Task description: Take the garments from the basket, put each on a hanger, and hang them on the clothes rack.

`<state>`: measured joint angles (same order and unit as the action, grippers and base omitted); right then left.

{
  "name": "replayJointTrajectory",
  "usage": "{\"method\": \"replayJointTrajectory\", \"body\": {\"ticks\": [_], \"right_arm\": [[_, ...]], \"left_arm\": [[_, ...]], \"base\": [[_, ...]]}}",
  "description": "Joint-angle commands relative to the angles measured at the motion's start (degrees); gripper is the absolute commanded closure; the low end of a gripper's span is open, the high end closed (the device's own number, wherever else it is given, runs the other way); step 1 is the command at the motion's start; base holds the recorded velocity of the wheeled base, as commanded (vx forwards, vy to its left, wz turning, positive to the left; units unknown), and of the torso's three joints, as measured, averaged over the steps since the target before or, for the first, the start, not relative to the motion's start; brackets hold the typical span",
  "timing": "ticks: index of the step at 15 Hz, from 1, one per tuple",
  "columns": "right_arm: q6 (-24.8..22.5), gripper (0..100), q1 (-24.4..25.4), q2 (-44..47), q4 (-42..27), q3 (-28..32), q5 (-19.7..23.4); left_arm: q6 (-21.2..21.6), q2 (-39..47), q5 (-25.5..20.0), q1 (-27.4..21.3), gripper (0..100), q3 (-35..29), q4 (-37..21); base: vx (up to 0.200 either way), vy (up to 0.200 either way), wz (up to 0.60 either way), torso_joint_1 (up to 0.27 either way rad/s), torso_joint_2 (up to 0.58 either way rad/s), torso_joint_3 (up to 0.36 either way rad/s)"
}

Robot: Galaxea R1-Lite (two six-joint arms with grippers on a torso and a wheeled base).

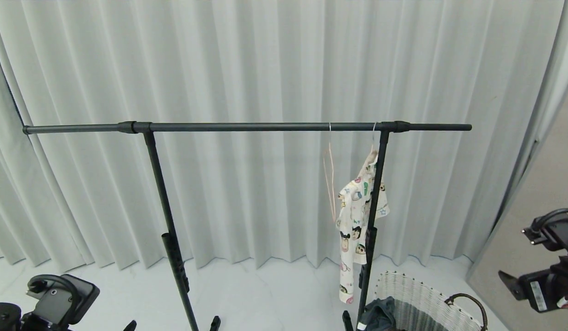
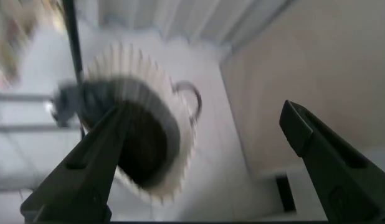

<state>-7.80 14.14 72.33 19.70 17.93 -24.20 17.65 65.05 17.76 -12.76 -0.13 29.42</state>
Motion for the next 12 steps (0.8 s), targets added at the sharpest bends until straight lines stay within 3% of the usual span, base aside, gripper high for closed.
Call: {"method": "replayJointTrajectory", "body": {"ticks": [1,3,4,8,10,12], "right_arm": [[-0.28,0,-0.96,-4.83,-0.1,-6.95,-0.41],[-1.87,0,-1.57,-8.52,-0.19,-12.04,-0.94],[-2.04,0,-2.89,-10.36,-0.19,-15.12,-0.94],[-2.04,0,-2.98,-15.73,-2.3,-17.93,-0.85],[-2.13,0,-2.98,-24.95,-14.34,-17.93,-0.76],[-0.28,0,-3.68,-28.12,-16.62,-17.93,-0.76]], "left_arm": [[0.01,-5.2,1.05,0.28,0,0.13,-4.19],[0.1,-12.58,0.96,0.2,0,0.13,-13.33],[0.72,-21.89,1.05,0.11,0,0.13,-24.41],[0.1,-25.67,1.13,1.34,0,-0.13,-26.25],[0.28,-24.27,1.13,1.25,0,-0.13,-26.34],[0.28,-24.18,1.22,1.25,0,-0.13,-26.34]], "base": [[0.0,0.0,0.0,0.0,0.0,0.0],[0.0,0.0,0.0,0.0,0.0,0.0],[0.0,0.0,0.0,0.0,0.0,0.0],[0.0,0.0,0.0,0.0,0.0,0.0],[0.0,0.0,0.0,0.0,0.0,0.0],[0.0,0.0,0.0,0.0,0.0,0.0]]}}
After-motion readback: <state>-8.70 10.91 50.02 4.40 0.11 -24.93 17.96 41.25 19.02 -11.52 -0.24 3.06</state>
